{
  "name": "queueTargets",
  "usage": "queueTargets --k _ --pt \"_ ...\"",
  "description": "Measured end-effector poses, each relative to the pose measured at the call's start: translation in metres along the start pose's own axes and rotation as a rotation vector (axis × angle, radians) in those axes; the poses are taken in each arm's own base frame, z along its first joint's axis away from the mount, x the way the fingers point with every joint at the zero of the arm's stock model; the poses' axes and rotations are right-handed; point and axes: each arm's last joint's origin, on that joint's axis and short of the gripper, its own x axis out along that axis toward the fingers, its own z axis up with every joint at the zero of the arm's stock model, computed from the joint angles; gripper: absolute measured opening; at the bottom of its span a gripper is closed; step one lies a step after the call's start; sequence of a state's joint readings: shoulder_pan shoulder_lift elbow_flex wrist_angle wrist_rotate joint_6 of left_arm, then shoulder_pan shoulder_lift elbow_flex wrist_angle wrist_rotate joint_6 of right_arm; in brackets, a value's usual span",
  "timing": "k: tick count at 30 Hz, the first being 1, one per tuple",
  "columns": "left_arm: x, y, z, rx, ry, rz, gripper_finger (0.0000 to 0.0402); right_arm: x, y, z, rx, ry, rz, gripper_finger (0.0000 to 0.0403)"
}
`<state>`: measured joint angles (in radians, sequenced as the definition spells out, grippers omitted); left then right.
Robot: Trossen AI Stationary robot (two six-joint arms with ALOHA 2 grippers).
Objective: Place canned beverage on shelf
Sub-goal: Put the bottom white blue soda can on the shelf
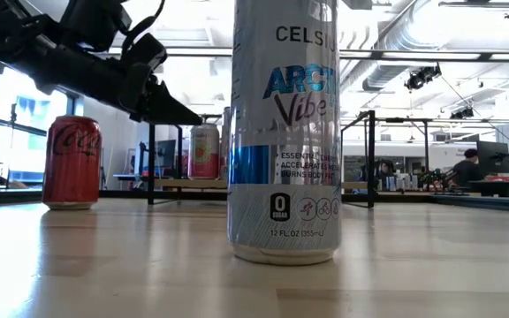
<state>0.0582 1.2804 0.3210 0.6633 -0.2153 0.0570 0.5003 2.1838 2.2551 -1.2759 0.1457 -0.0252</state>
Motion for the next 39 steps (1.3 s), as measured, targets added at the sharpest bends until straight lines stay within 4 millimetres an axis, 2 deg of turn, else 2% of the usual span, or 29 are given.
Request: queueTargets --k 2,5,12,24,33,39 --pt "0.0 0.0 -0.001 -0.001 0.012 -0.001 0.0001 0.002 0.0 0.002 -0.009 0.018 0.001 0.0298" --pt "0.0 0.0 -0.002 -0.007 0.019 -0.001 0.0001 0.008 0.001 0.003 -0.037 0.058 0.007 0.031" --pt "0.0 -0.002 -0.002 -0.004 0.019 -0.011 0.0001 0.015 0.003 0.004 -0.054 0.054 0.038 0.0312" --pt "-0.001 -0.006 -0.001 0.0 0.013 -0.026 0.0 0.02 -0.01 0.006 -0.046 0.039 0.036 0.0312" --pt "-0.001 -0.006 -0.001 0.001 0.015 -0.025 0.0 0.018 -0.003 0.007 -0.053 0.032 0.041 0.0312" --pt "-0.001 -0.006 -0.001 0.001 0.015 -0.025 0.0 0.016 0.005 0.006 -0.117 0.042 0.042 0.0312"
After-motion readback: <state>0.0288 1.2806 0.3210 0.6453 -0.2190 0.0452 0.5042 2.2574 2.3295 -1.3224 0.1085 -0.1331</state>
